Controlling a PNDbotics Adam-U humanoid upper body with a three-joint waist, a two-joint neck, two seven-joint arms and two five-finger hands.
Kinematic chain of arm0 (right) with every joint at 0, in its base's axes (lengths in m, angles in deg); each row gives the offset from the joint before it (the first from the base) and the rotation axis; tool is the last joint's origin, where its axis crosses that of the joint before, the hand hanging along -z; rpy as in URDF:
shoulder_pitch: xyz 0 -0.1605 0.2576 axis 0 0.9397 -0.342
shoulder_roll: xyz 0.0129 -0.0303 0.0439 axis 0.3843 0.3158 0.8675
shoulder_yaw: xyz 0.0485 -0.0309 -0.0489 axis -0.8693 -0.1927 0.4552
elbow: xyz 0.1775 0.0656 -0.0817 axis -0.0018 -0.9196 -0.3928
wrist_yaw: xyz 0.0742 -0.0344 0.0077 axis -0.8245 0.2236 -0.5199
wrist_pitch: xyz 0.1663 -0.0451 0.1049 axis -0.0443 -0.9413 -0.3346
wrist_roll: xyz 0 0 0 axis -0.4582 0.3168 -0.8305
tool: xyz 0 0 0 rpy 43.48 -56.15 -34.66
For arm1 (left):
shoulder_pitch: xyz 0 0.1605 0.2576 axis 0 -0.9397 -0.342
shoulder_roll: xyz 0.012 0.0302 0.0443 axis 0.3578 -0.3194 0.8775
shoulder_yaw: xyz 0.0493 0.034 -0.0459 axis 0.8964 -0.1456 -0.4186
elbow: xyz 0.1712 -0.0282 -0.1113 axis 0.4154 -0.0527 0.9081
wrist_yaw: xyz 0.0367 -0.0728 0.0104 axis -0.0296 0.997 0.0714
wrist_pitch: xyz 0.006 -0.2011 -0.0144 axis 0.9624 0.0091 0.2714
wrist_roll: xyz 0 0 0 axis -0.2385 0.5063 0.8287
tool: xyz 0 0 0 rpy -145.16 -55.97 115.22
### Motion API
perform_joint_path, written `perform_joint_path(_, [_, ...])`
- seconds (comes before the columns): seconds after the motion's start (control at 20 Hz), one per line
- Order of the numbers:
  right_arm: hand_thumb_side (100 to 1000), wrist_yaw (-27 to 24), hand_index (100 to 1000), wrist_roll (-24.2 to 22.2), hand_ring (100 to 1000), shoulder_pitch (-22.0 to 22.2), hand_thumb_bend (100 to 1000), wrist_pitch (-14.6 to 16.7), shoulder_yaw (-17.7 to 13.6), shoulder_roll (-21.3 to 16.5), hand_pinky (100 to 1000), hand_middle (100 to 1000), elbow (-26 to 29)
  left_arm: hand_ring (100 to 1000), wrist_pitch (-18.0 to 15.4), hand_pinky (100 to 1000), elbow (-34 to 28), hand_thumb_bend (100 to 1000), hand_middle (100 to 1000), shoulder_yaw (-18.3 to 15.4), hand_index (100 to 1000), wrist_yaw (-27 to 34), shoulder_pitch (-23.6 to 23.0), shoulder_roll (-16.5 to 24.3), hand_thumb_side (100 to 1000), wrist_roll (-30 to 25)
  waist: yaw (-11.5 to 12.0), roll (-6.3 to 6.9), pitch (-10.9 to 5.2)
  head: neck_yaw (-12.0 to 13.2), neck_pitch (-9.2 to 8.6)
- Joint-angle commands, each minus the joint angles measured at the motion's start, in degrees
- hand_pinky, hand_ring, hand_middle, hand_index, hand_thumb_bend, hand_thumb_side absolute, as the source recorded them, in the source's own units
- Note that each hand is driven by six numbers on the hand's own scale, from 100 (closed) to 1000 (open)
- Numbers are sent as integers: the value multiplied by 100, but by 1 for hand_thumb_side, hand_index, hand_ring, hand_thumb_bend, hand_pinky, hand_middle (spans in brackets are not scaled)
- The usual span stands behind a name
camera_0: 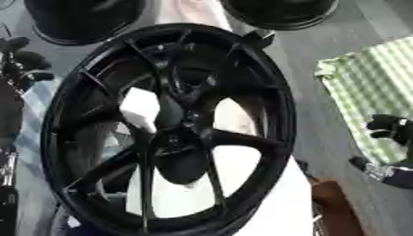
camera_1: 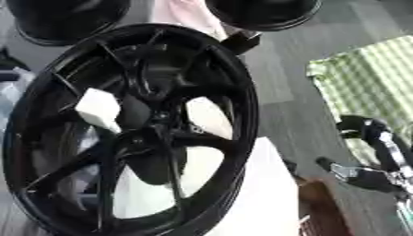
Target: Pull the pin out of the wheel hub.
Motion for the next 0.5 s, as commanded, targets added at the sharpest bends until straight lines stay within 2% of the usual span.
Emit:
perform_joint_path(0.05, [225, -272, 839, 10, 768, -15, 687, -107, -54, -120, 703, 718, -85, 633, -13, 612, -91, 100, 553, -2, 782, -44, 90, 55, 728, -19, 6, -31, -122, 1, -44])
perform_joint_path(0.25, [231, -736, 848, -75, 771, -12, 689, -327, -131, -111, 704, 728, -253, 634, -19, 612, -107, 100, 553, -8, 781, -41, 113, 61, 718, -14, 7, -32, -106, -6, -24])
perform_joint_path(0.5, [230, -1023, 846, -90, 768, 28, 688, -402, -308, -87, 703, 725, -234, 637, -89, 615, -318, 100, 556, -1, 783, -82, 319, 239, 636, -27, -12, -36, -65, -33, -18])
